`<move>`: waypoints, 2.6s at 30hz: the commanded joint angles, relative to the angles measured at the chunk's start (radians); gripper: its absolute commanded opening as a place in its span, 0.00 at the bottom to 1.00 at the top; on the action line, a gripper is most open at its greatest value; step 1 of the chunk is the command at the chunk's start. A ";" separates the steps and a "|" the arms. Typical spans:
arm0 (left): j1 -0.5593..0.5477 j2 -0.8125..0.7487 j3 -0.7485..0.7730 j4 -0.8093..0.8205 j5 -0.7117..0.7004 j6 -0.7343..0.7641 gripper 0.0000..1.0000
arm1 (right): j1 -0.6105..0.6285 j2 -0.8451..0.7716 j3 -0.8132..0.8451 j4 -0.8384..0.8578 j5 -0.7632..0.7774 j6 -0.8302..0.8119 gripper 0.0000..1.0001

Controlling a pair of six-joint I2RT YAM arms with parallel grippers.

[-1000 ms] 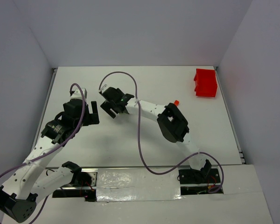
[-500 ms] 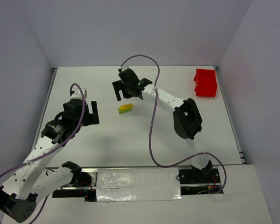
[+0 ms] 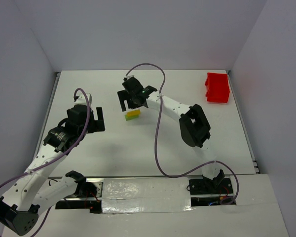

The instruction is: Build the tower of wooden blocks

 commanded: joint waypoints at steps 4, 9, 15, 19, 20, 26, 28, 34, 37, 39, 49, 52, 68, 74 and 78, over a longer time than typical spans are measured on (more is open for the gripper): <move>0.006 -0.005 -0.004 0.028 0.005 0.013 1.00 | 0.008 0.046 0.024 -0.011 0.017 0.007 0.94; 0.006 -0.005 -0.004 0.028 0.006 0.015 0.99 | 0.008 0.066 0.034 -0.015 -0.002 0.005 0.95; 0.006 -0.003 -0.004 0.028 0.008 0.015 1.00 | 0.008 0.069 0.034 -0.028 0.003 0.016 0.98; 0.006 -0.003 -0.004 0.028 0.008 0.015 1.00 | 0.007 0.072 0.031 -0.031 0.008 0.022 1.00; 0.006 -0.003 -0.004 0.028 0.008 0.015 0.99 | 0.007 0.073 0.032 -0.034 0.003 0.024 1.00; 0.004 -0.005 -0.002 0.030 0.006 0.013 1.00 | -0.004 0.080 0.029 -0.028 -0.008 0.034 1.00; 0.004 -0.005 -0.004 0.028 0.006 0.013 0.99 | -0.005 0.078 0.024 -0.025 -0.008 0.036 1.00; 0.006 -0.005 -0.004 0.028 0.006 0.012 0.99 | -0.007 0.096 0.040 -0.040 0.006 0.028 0.99; 0.006 -0.005 -0.004 0.028 0.006 0.013 0.99 | -0.008 0.101 0.038 -0.037 0.014 0.027 0.99; 0.006 -0.005 -0.004 0.028 0.006 0.013 0.99 | -0.008 0.104 0.041 -0.038 0.020 0.025 0.99; 0.006 -0.005 -0.004 0.028 0.008 0.015 0.99 | -0.005 0.093 0.029 -0.026 0.041 0.024 0.94; 0.006 -0.006 -0.004 0.030 0.006 0.013 1.00 | -0.007 0.081 0.021 -0.022 0.041 0.024 0.94; 0.004 -0.005 -0.004 0.028 0.008 0.015 0.99 | -0.005 0.041 0.003 -0.008 0.061 0.031 0.94; 0.004 -0.003 -0.004 0.028 0.011 0.015 1.00 | -0.005 0.037 0.000 -0.005 0.055 0.027 0.92; 0.006 -0.002 -0.004 0.028 0.009 0.015 0.99 | -0.005 0.035 -0.002 -0.005 0.054 0.027 0.86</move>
